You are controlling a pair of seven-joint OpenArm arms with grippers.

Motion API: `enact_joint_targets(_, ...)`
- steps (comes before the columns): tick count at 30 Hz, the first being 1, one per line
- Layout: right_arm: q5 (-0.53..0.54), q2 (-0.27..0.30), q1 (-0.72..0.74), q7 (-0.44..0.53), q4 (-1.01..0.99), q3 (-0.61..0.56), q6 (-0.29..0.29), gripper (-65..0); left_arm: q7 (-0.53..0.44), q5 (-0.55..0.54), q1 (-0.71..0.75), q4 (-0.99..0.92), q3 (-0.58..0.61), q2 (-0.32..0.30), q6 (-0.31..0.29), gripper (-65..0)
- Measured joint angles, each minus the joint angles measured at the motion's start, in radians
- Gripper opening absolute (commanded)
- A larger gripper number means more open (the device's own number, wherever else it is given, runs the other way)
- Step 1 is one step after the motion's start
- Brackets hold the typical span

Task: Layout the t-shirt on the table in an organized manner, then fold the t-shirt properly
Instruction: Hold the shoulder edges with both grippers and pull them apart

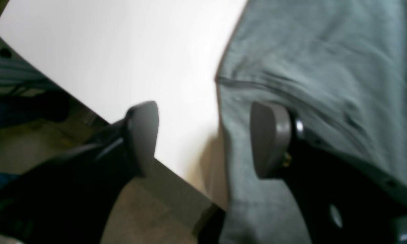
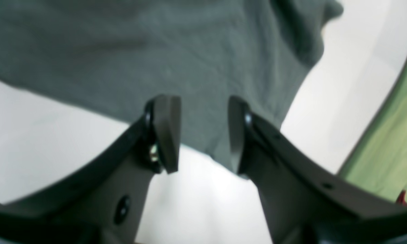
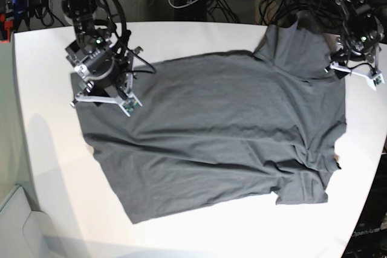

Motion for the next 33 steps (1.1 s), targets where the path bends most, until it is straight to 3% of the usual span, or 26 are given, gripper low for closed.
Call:
enact_joint_targets(8,0.003,0.013,-0.02,0.009,0.0,0.0,0.0,-41.0,-0.093,0.002,-0.028,-0.079,0.069,0.002,0.0,-23.3)
enact_joint_targets(25,0.003,0.019,-0.027,0.008,0.0,0.0,0.0,-41.0,-0.133,-0.004,-0.115,-0.212,0.092,-0.008,0.0,-23.9)
enact_joint_targets(27,0.003,0.019,-0.027,0.008,0.0,0.0,0.0,-41.0,-0.126,-0.003,-0.123,-0.213,0.092,-0.008,0.0,-29.9)
enact_joint_targets(33,0.003,0.018,-0.027,0.009,0.0,0.039,0.0,-41.0,-0.145,-0.004,-0.13,-0.239,0.092,-0.012,-0.009,-65.0)
